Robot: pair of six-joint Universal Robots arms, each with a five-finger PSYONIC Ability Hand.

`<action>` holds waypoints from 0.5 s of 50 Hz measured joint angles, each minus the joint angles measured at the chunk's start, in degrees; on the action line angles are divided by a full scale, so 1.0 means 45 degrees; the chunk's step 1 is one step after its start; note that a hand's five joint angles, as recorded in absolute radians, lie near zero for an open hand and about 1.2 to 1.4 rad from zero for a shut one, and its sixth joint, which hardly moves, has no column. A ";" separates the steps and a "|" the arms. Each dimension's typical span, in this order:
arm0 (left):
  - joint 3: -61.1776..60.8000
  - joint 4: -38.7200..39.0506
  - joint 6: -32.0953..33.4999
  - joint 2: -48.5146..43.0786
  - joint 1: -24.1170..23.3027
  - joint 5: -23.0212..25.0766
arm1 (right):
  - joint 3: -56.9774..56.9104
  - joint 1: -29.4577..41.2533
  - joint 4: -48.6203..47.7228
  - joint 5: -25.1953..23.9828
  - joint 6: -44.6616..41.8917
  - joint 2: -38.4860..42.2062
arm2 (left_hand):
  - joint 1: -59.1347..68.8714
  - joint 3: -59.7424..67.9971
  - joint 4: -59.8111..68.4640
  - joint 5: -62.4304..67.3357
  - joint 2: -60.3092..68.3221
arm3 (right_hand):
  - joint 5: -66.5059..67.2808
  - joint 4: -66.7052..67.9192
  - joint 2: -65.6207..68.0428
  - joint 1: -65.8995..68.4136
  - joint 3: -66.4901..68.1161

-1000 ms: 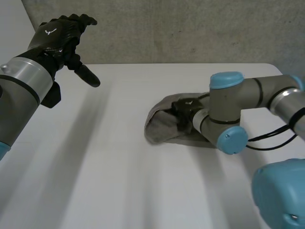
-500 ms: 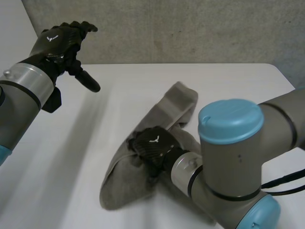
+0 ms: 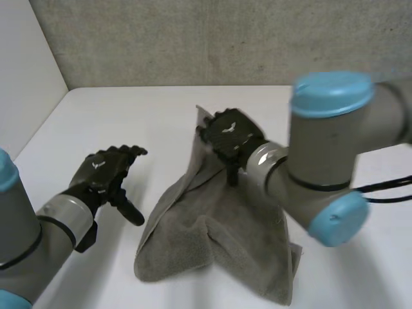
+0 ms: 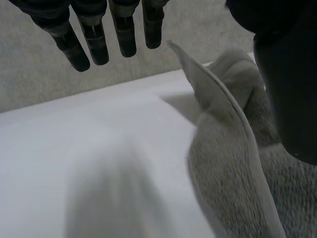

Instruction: Fold the towel.

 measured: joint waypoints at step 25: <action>0.0485 0.0706 -0.0782 -0.3612 -0.0315 -0.0604 | -0.5411 0.1480 0.0053 -0.1241 -0.4746 0.5467 | 0.1105 0.1353 0.1114 0.1273 0.1142 | 0.0000 -0.0001 0.0000 -0.0043 0.0000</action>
